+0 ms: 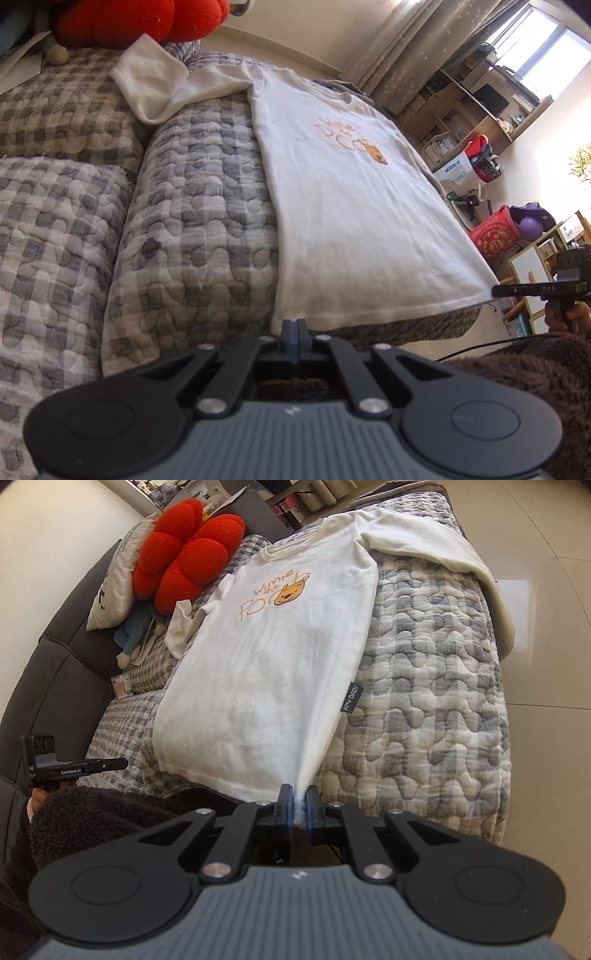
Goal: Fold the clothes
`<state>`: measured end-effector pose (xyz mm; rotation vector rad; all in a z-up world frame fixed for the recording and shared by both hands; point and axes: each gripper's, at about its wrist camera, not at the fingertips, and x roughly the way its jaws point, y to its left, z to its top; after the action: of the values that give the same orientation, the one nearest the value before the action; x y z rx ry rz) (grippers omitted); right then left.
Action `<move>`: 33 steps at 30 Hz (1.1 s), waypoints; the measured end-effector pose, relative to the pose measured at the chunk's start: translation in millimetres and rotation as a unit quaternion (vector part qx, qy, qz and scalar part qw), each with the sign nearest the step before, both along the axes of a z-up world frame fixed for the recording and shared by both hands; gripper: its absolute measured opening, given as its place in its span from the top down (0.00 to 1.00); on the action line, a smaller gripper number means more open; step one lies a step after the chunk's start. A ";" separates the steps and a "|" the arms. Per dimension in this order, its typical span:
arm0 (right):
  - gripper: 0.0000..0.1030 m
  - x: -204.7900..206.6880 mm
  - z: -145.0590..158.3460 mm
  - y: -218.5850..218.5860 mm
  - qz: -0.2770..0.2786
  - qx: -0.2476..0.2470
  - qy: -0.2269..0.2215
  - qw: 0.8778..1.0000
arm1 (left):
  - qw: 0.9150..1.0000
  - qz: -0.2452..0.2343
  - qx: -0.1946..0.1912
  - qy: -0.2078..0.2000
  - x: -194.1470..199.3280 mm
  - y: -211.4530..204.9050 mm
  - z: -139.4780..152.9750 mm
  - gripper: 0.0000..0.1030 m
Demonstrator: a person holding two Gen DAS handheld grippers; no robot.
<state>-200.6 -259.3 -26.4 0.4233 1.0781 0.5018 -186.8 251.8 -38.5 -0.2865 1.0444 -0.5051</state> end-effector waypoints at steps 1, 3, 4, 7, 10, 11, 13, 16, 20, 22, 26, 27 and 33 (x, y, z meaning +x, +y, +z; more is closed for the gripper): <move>0.91 1.3 -4.4 -0.6 -0.002 -0.003 0.008 1.000 | 1.000 0.004 0.000 0.006 0.3 2.8 -5.4 1.00; 0.91 4.5 -15.4 -0.6 -0.006 -0.020 0.029 0.999 | 1.000 0.013 0.001 0.014 1.6 6.9 -14.1 1.00; 0.91 6.3 -21.0 -1.1 -0.008 -0.030 0.041 0.999 | 1.000 0.017 0.002 0.017 2.7 8.3 -17.5 1.00; 0.87 12.3 -28.3 -4.1 -0.014 -0.057 0.067 0.996 | 1.000 0.026 0.005 0.016 7.5 10.9 -19.8 0.99; 0.77 16.5 -14.2 -1.7 -0.006 -0.086 0.050 0.995 | 0.999 0.033 0.010 -0.007 16.1 11.1 -10.1 0.88; 0.75 18.1 -8.2 -0.8 -0.005 -0.098 0.039 0.994 | 0.999 0.034 0.011 -0.016 19.4 11.1 -6.0 0.85; 0.58 23.2 5.4 0.6 -0.012 -0.123 0.010 0.992 | 0.999 0.038 0.014 -0.034 25.9 10.9 2.1 0.67; 0.55 35.5 20.8 4.9 -0.024 -0.139 -0.032 0.989 | 0.997 0.045 0.011 -0.062 38.7 8.3 14.5 0.61; 0.54 63.3 32.6 24.9 -0.046 -0.150 -0.097 0.983 | 0.993 0.050 0.000 -0.106 64.2 -10.3 28.2 0.52; 0.50 78.5 34.7 38.7 -0.056 -0.161 -0.131 0.977 | 0.991 0.046 0.001 -0.128 78.7 -26.4 33.2 0.48; 0.50 114.2 29.5 72.7 -0.046 -0.171 -0.167 0.970 | 0.986 0.028 0.011 -0.164 109.9 -65.3 34.5 0.44; 0.50 123.0 26.9 81.4 -0.042 -0.171 -0.172 0.969 | 0.985 0.024 0.013 -0.170 117.9 -75.0 33.8 0.44; 0.41 166.0 6.3 123.6 -0.024 -0.195 -0.196 0.961 | 0.979 0.000 0.057 -0.197 152.5 -118.0 15.5 0.38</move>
<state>-34.6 -135.7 -20.1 -0.0028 0.7549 0.3012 -34.4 133.7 -23.0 -0.0787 0.6841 -0.4758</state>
